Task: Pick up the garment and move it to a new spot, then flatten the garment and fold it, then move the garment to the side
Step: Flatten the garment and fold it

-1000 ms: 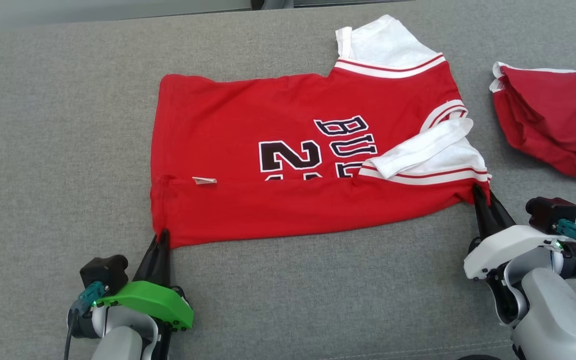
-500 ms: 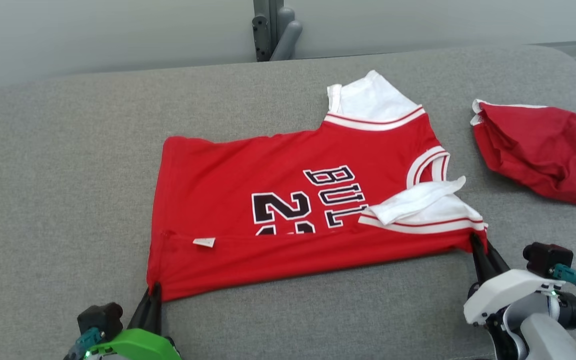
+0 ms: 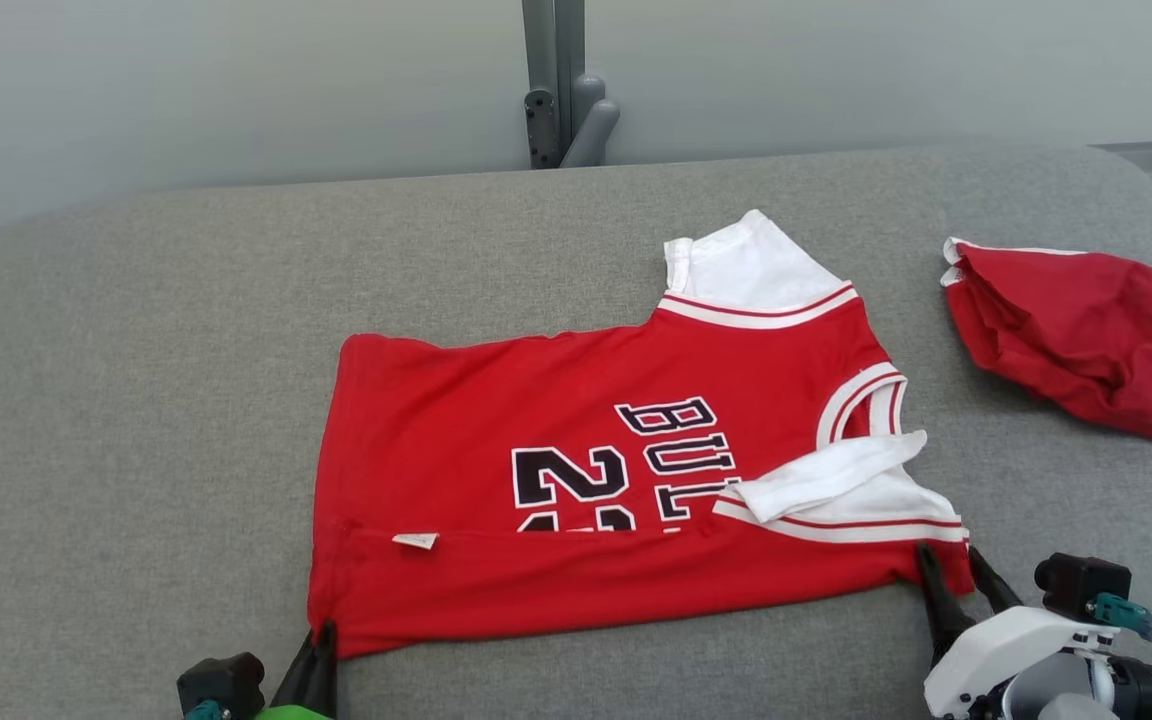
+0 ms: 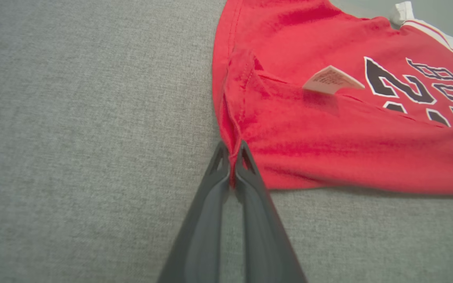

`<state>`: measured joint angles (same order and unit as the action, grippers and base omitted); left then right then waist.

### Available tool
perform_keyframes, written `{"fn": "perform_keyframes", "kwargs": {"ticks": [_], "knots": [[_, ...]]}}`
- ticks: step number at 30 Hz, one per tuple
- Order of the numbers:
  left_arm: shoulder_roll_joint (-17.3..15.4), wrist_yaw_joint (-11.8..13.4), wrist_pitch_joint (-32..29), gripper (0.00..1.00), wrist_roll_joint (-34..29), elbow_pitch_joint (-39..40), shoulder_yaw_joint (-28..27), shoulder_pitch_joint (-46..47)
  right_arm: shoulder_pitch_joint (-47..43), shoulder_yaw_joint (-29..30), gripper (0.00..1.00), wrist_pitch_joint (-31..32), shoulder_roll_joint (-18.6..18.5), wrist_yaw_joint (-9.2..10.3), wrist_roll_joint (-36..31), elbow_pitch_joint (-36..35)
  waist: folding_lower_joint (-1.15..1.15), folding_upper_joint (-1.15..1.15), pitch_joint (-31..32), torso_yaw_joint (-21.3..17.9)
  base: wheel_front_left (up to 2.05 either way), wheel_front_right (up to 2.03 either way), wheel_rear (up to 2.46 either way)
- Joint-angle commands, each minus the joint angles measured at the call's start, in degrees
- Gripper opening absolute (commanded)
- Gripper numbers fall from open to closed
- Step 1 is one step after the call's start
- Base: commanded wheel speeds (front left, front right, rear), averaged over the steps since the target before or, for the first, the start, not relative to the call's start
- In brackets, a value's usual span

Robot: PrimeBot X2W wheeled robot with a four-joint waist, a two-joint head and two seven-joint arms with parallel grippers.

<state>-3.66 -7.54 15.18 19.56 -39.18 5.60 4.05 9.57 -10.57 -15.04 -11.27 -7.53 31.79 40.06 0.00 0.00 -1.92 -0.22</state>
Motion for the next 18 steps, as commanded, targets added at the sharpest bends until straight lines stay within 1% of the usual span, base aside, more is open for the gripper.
{"fn": "perform_keyframes", "kwargs": {"ticks": [1,2,3,6,8,11,13,15,18], "knots": [[0.0,0.1,-0.1,0.47,-0.2,0.5,0.3,1.1,1.2,-0.2,1.00,-0.1,-0.1,0.09,0.5,0.3,0.00,0.00,-1.3,0.4,0.00,0.00,0.00],[0.0,0.1,-0.1,0.97,-0.4,0.8,0.5,1.4,1.6,-0.2,1.00,-0.1,-0.1,0.09,0.4,0.5,0.00,0.00,-1.6,0.4,0.00,0.00,0.00],[0.1,0.1,-0.1,1.00,-0.5,1.0,0.6,1.5,1.9,-0.1,1.00,-0.1,-0.2,0.09,0.3,0.7,0.00,0.00,-1.8,0.4,0.00,0.00,0.00],[0.2,0.1,-0.1,1.00,-1.0,1.5,0.1,1.6,2.7,1.8,1.00,-0.1,-0.4,0.09,-0.9,0.2,0.00,0.00,-2.1,0.4,0.00,0.00,0.00],[0.3,0.1,-0.1,1.00,-2.0,2.6,-0.8,1.7,2.9,3.9,1.00,-0.1,-0.6,0.09,-2.7,-1.9,0.00,0.00,-2.1,0.5,0.00,0.00,0.00],[0.4,0.1,-0.1,1.00,-4.1,4.4,-2.6,0.7,1.4,5.7,1.00,-0.1,0.4,0.08,-6.1,-6.7,0.00,0.00,-1.7,0.6,0.00,0.00,0.00],[0.5,0.1,-0.1,1.00,-4.8,4.9,-3.1,0.1,0.3,4.4,1.00,-0.1,1.2,0.08,-7.5,-10.1,0.00,0.00,-1.6,0.5,0.00,0.00,0.00],[0.6,0.1,-0.1,1.00,-5.2,5.0,-3.2,-0.1,-0.8,0.9,1.00,-0.1,1.6,0.08,-8.1,-12.1,0.00,0.00,-1.4,0.5,0.00,0.00,0.00],[0.7,0.1,-0.1,1.00,-5.6,4.8,-3.0,-0.3,-1.5,-4.6,1.00,-0.1,2.1,0.08,-6.1,-12.8,0.00,0.00,-1.4,0.6,0.00,0.00,0.00]]}}
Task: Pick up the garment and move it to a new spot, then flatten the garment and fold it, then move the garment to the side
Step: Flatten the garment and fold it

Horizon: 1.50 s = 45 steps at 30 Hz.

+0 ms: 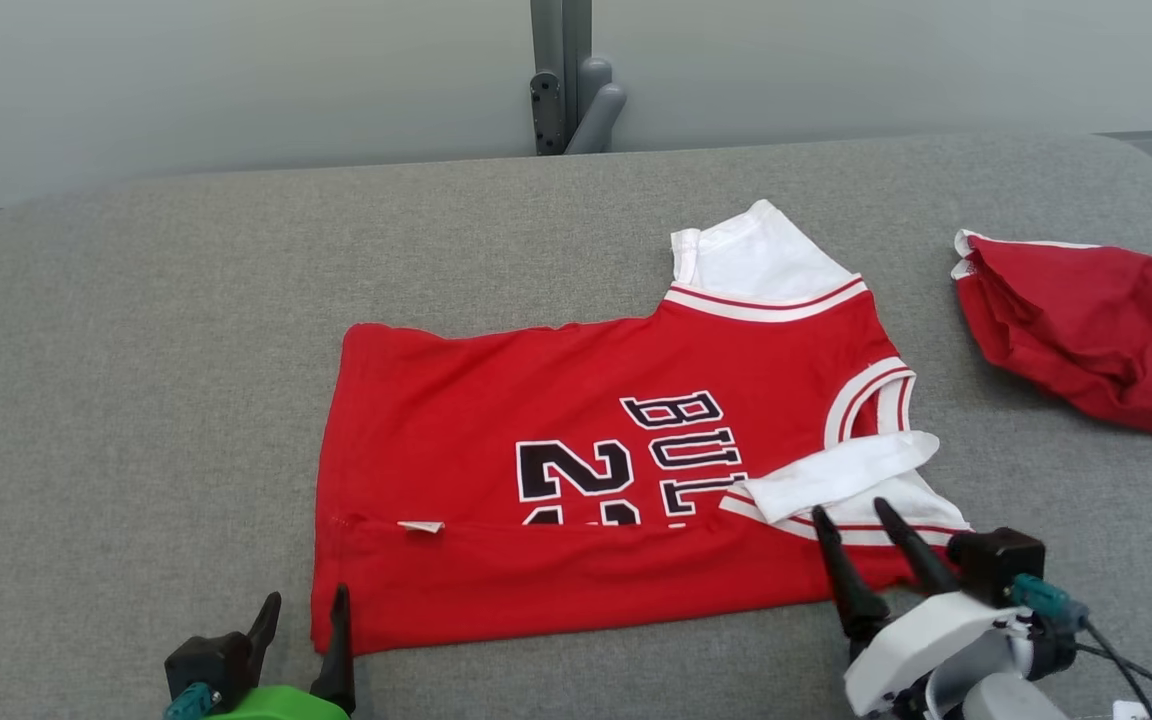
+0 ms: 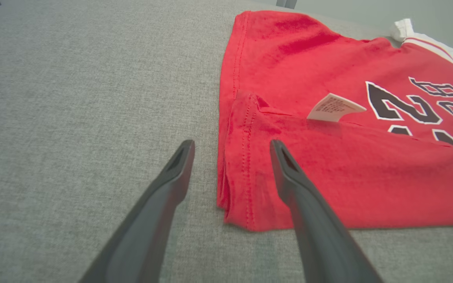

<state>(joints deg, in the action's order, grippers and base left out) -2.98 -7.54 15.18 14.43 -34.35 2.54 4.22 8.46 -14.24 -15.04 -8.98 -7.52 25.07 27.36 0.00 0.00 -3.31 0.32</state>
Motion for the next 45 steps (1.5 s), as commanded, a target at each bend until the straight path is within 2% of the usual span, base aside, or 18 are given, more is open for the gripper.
{"fn": "perform_keyframes", "kwargs": {"ticks": [1,7,10,13,15,16,20,24,29,45], "knots": [[0.0,0.1,-0.1,1.00,-0.4,-0.1,0.2,-0.6,-0.5,-2.9,1.00,-0.1,-0.3,0.07,1.3,-0.1,0.00,0.00,-0.1,0.0,0.00,0.00,0.00],[0.0,0.1,-0.1,1.00,0.8,-0.2,1.7,-1.0,0.5,-8.6,0.98,-0.1,-0.8,0.06,4.7,1.9,0.00,0.00,-0.2,0.3,0.00,0.00,0.00],[0.0,0.1,-0.1,1.00,1.3,-0.2,2.3,-0.9,2.0,-10.8,0.85,-0.1,-1.3,0.06,5.4,3.5,0.00,0.00,-0.6,0.7,0.00,0.00,0.00],[0.0,0.1,-0.1,1.00,1.3,-0.2,2.5,-0.6,3.5,-12.3,0.80,-0.1,-1.4,0.06,5.5,4.3,0.00,0.00,-1.0,1.2,0.00,0.00,0.00],[0.0,0.1,-0.1,1.00,1.5,-0.1,2.6,-0.4,4.2,-12.5,0.69,-0.1,-1.4,0.06,5.4,4.7,0.00,0.00,-1.2,1.5,0.00,0.00,0.00],[0.0,0.1,-0.1,1.00,1.6,-0.1,2.7,-0.3,4.5,-12.4,0.69,-0.1,-1.3,0.06,5.3,4.9,0.00,0.00,-1.3,1.7,0.00,0.00,0.00],[0.0,0.1,-0.1,1.00,1.9,-0.1,3.0,-0.1,5.0,-11.6,0.52,-0.1,-1.1,0.06,4.6,5.7,0.00,0.00,-1.8,2.3,0.00,0.00,0.00],[0.0,0.1,-0.1,1.00,2.2,0.0,3.2,0.2,5.6,-10.9,0.51,-0.1,-0.8,0.06,3.8,6.4,0.00,0.00,-2.3,2.5,0.00,0.00,0.00],[0.0,0.1,-0.1,1.00,2.4,-0.1,3.2,0.6,5.7,-10.3,0.56,-0.1,-0.6,0.06,3.7,6.3,0.00,0.00,-2.8,2.6,0.00,0.00,0.00],[0.0,0.1,-0.1,1.00,3.0,-0.4,3.9,0.3,2.7,-10.8,0.52,-0.1,-0.8,0.06,4.7,5.5,0.00,0.00,-2.5,2.3,0.00,0.00,0.00]]}}
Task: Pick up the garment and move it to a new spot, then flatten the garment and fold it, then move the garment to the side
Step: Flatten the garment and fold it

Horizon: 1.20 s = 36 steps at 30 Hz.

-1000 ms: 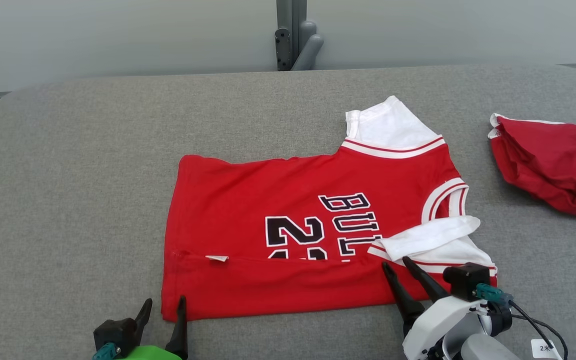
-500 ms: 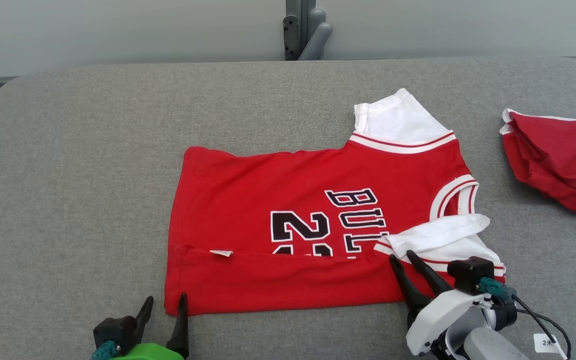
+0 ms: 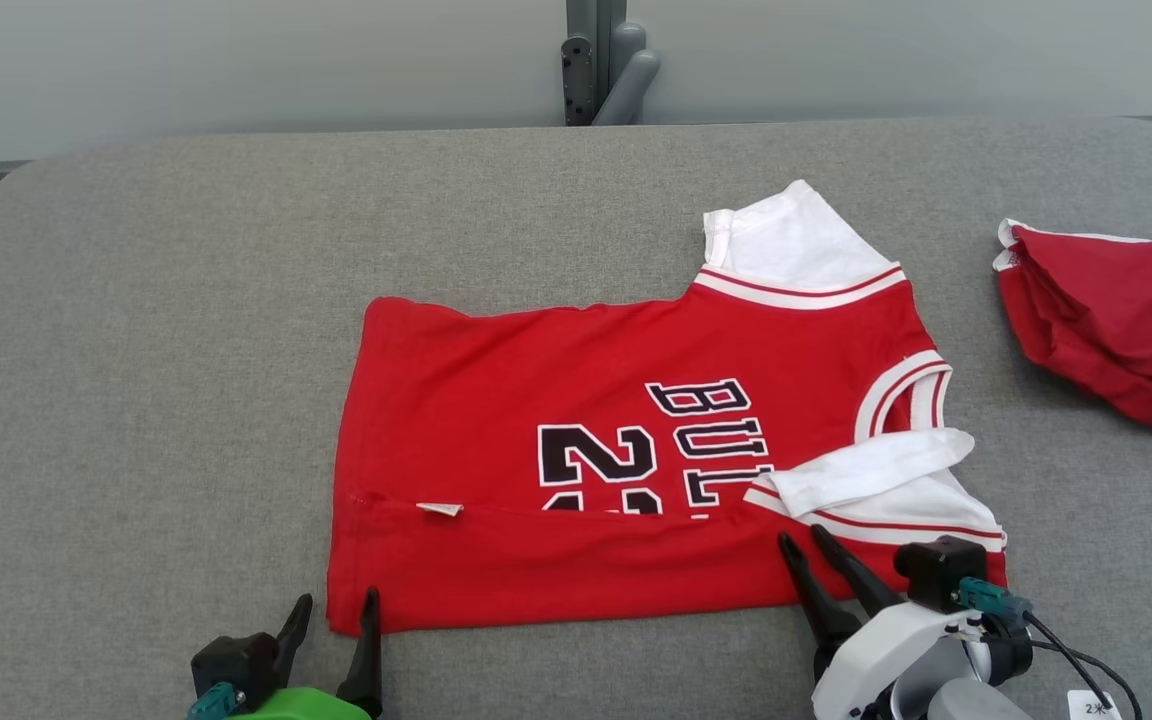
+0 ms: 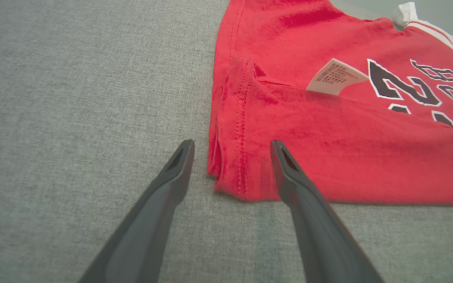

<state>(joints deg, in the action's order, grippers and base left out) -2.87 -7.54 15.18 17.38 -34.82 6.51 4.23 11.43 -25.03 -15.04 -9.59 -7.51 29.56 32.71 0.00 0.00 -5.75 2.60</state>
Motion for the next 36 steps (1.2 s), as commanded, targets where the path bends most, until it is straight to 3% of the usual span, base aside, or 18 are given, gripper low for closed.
{"fn": "perform_keyframes", "kwargs": {"ticks": [1,15,18,19,20,36], "knots": [[-0.1,0.1,-0.1,1.00,0.0,0.1,-0.1,0.3,0.1,0.0,0.51,-0.1,-0.2,0.05,0.1,0.2,0.00,0.00,-0.1,0.0,0.00,0.00,0.00],[-0.1,0.1,-0.1,1.00,-0.2,0.1,-0.3,0.8,2.6,1.0,0.47,-0.1,0.2,0.05,-0.8,1.2,0.00,0.00,-0.8,0.9,0.00,0.00,0.00],[-0.1,0.1,-0.1,1.00,-0.1,0.2,-0.4,0.7,2.6,1.1,0.34,-0.1,0.3,0.05,-0.9,0.9,0.00,0.00,-0.9,0.7,0.00,0.00,0.00],[-0.1,0.1,-0.1,1.00,0.0,0.2,-0.3,0.7,2.6,1.1,0.22,-0.1,0.3,0.05,-1.0,0.9,0.00,0.00,-0.9,0.7,0.00,0.00,0.00],[-0.1,0.1,-0.1,1.00,0.2,0.3,-0.3,0.8,2.6,1.2,0.00,-0.1,0.2,0.05,-1.0,1.0,0.00,0.00,-1.0,0.6,0.00,0.00,0.00],[-0.1,0.1,-0.1,1.00,0.6,0.6,0.5,1.7,8.3,0.6,0.00,-0.1,-1.1,0.05,-3.5,1.8,0.00,0.00,-1.9,0.8,0.00,0.00,0.00]]}}
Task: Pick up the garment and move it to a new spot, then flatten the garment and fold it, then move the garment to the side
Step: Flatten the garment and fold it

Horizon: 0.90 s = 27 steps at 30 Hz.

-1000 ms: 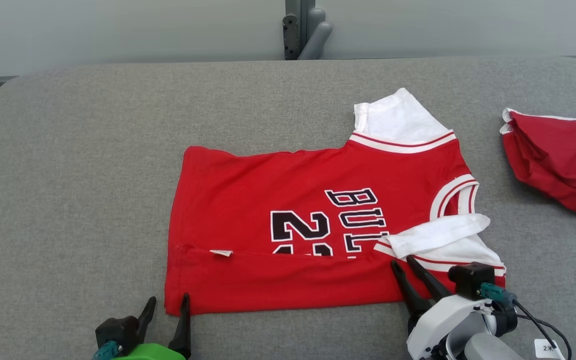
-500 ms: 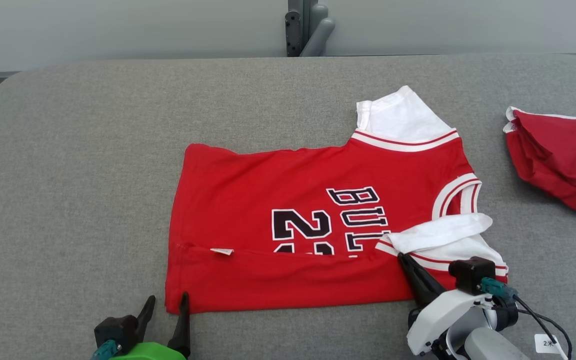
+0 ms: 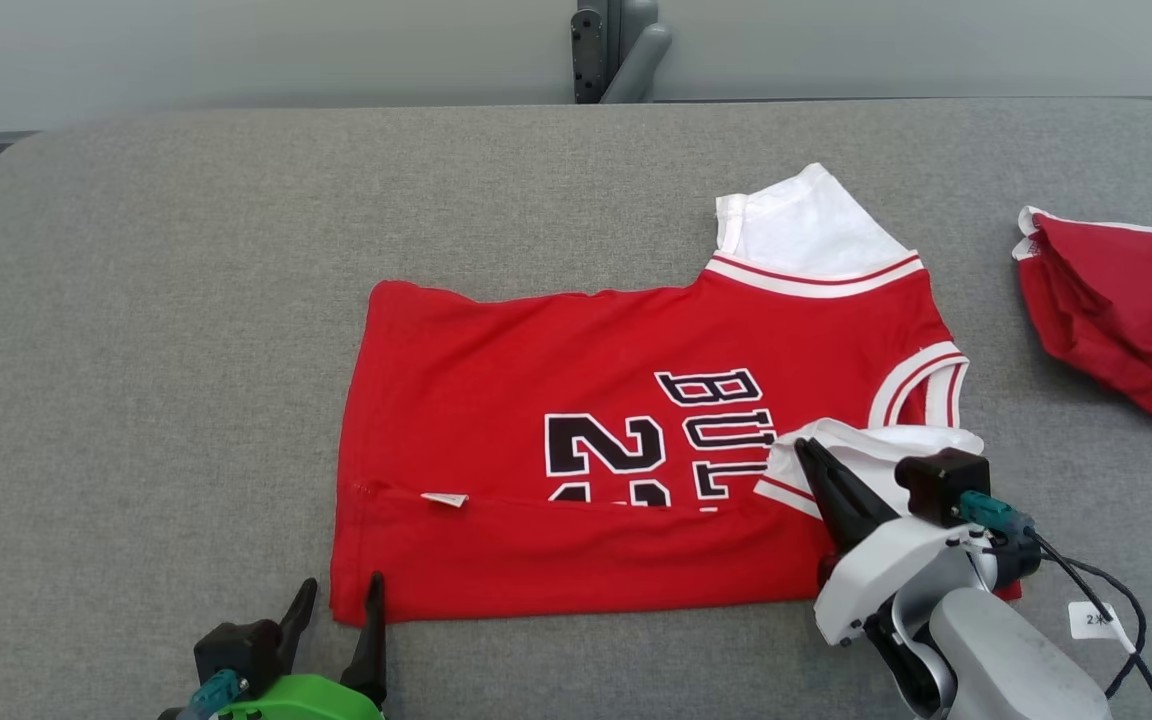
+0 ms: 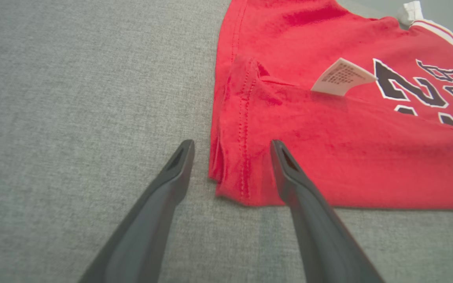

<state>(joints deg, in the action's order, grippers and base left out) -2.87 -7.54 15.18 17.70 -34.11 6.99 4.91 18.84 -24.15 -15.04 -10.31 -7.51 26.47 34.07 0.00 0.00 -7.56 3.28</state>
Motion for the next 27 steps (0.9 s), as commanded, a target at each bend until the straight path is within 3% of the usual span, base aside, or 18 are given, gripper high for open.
{"fn": "perform_keyframes", "kwargs": {"ticks": [1,7,10,11,16,27], "knots": [[-0.1,0.1,-0.1,1.00,0.3,-0.1,0.2,1.0,1.7,-0.7,0.00,-0.1,-0.3,0.05,-0.8,1.0,0.00,0.00,-0.1,0.3,0.00,0.00,0.00],[-0.1,0.1,-0.1,1.00,0.3,-0.7,1.6,1.4,5.9,-2.0,0.00,-0.1,-0.3,0.05,-1.8,4.9,0.00,0.00,-0.5,1.2,0.00,0.00,0.00],[-0.1,0.1,-0.1,1.00,0.3,-0.8,1.9,1.4,7.5,-2.2,0.56,-0.1,-0.1,0.05,-2.3,6.5,0.00,0.00,-0.8,1.7,0.00,0.00,0.00],[-0.1,0.1,-0.1,1.00,0.2,-0.9,1.9,1.5,7.9,-2.4,1.00,-0.1,-0.2,0.05,-2.6,7.2,0.00,0.00,-0.9,1.8,0.00,0.00,0.00],[-0.1,0.1,-0.1,1.00,-0.2,-0.8,1.7,1.6,9.5,-1.2,1.00,-0.1,-0.2,0.05,-3.9,8.5,0.00,0.00,-1.1,2.3,0.00,0.00,0.00],[-0.1,0.1,-0.1,1.00,-2.2,2.0,-0.6,2.0,4.5,8.5,1.00,-0.1,0.9,0.05,-9.2,3.6,0.00,0.00,0.1,0.8,0.00,0.00,0.00]]}}
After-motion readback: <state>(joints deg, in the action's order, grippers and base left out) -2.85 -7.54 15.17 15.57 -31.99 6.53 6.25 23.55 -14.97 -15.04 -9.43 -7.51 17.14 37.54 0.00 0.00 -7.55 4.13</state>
